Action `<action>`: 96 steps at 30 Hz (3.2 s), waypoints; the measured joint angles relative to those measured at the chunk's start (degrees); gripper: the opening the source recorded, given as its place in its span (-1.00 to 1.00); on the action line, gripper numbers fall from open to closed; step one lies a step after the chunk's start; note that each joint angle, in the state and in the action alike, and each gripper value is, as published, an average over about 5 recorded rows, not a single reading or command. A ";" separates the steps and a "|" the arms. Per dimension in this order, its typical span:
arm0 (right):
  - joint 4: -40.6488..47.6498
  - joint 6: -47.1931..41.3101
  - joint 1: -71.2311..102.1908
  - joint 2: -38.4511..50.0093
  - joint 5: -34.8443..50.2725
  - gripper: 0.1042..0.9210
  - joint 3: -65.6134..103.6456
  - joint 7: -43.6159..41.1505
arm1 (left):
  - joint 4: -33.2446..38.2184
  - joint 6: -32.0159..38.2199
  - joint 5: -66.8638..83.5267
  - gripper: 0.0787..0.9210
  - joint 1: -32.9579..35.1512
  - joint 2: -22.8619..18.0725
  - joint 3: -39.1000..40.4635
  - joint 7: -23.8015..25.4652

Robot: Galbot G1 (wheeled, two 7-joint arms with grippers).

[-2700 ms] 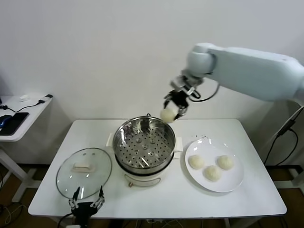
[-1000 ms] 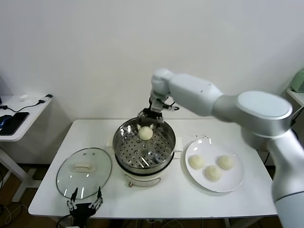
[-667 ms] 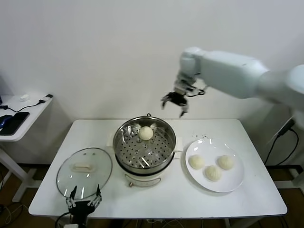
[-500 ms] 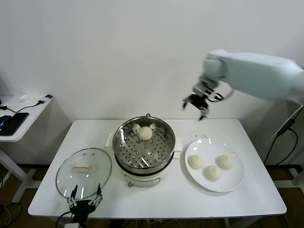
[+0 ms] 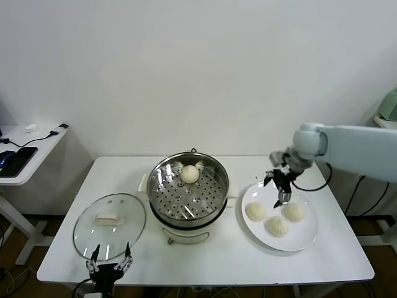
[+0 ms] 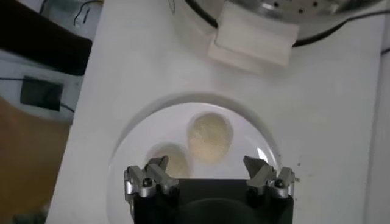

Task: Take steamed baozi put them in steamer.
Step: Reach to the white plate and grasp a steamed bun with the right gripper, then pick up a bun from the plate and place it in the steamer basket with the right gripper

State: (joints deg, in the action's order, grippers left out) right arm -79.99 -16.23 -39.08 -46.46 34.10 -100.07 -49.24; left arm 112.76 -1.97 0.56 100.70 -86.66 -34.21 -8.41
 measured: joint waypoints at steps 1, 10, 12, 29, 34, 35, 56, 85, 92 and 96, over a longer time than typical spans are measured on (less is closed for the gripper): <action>0.30 -0.80 1.13 -0.04 -0.13 0.76 0.71 0.48 | -0.09 0.09 0.01 0.77 0.06 -0.01 -0.01 -0.05; 4.54 -5.24 9.44 -1.75 -1.56 0.76 6.57 3.12 | -0.36 0.23 0.02 0.77 0.09 -0.34 0.12 -0.09; 5.53 -5.73 10.76 -2.28 -1.81 0.76 7.47 3.42 | -0.53 0.27 0.00 0.77 0.07 -0.37 0.22 -0.10; 10.65 -7.10 16.46 -5.93 -3.32 0.66 11.05 4.13 | -1.46 0.63 -0.04 0.77 -0.20 -0.40 0.27 -0.20; 11.23 -7.19 16.81 -6.26 -4.29 0.57 11.33 4.08 | -1.56 0.65 -0.09 0.77 -0.11 -0.40 0.39 -0.20; 11.42 -7.21 16.96 -6.37 -4.53 0.55 11.52 4.15 | -1.57 0.64 -0.10 0.77 -0.14 -0.40 0.40 -0.19; 6.21 -3.03 4.58 -2.59 -1.51 0.28 7.84 -1.83 | -0.48 0.68 -1.03 0.77 0.51 -0.53 0.77 -0.23; 1.81 -14.21 -12.91 -29.68 27.38 0.28 6.59 6.85 | 1.44 0.74 -1.72 0.77 0.66 -0.04 0.99 -0.26; 8.38 -15.38 -6.01 -35.97 25.71 0.28 7.56 8.79 | 1.00 0.69 -1.71 0.77 0.38 0.00 0.99 -0.22; 11.51 -15.93 -2.73 -38.49 24.48 0.28 7.87 9.76 | 0.73 0.74 -1.63 0.77 0.35 0.04 0.90 -0.31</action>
State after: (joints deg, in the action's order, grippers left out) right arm -68.48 -32.16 -41.81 -84.95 58.58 -92.20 -39.47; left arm 113.49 -1.23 -1.07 101.06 -86.63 -33.31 -8.72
